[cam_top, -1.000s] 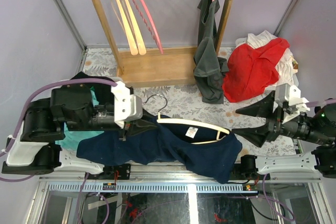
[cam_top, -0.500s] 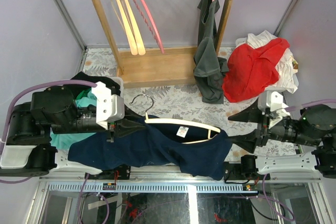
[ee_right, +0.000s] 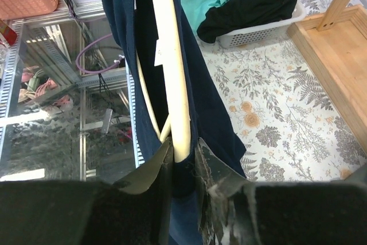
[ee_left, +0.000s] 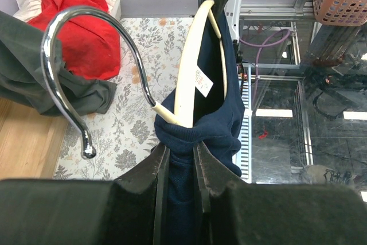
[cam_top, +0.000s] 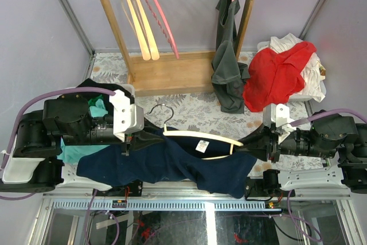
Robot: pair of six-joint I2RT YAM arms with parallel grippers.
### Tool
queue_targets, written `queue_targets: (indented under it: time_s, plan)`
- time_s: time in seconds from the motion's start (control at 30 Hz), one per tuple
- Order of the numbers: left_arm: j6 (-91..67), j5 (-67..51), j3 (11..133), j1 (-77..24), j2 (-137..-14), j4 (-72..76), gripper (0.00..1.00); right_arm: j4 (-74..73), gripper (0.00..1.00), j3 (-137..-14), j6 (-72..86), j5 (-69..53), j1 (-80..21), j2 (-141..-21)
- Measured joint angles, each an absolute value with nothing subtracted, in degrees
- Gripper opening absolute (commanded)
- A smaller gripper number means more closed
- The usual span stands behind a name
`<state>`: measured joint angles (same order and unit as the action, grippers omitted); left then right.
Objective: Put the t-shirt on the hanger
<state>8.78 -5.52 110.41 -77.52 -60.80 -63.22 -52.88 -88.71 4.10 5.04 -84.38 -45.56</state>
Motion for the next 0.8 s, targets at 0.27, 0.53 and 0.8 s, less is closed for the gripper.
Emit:
queue_targets:
  time_s: [0.27, 0.53, 0.8]
  plan:
    - [8.8, -7.0, 109.7, -77.5, -61.5, -62.9, 0.00, -52.9, 0.36, -89.0, 3.5, 3.8, -84.4, -46.1]
    - [8.8, -8.2, 108.5, -77.5, -62.8, -62.6, 0.00, -52.1, 0.50, -90.2, 3.0, 3.9, -84.4, -48.3]
    - [8.8, -7.6, 108.5, -77.5, -61.5, -62.7, 0.00, -52.9, 0.50, -90.5, 5.5, 9.3, -84.4, -42.7]
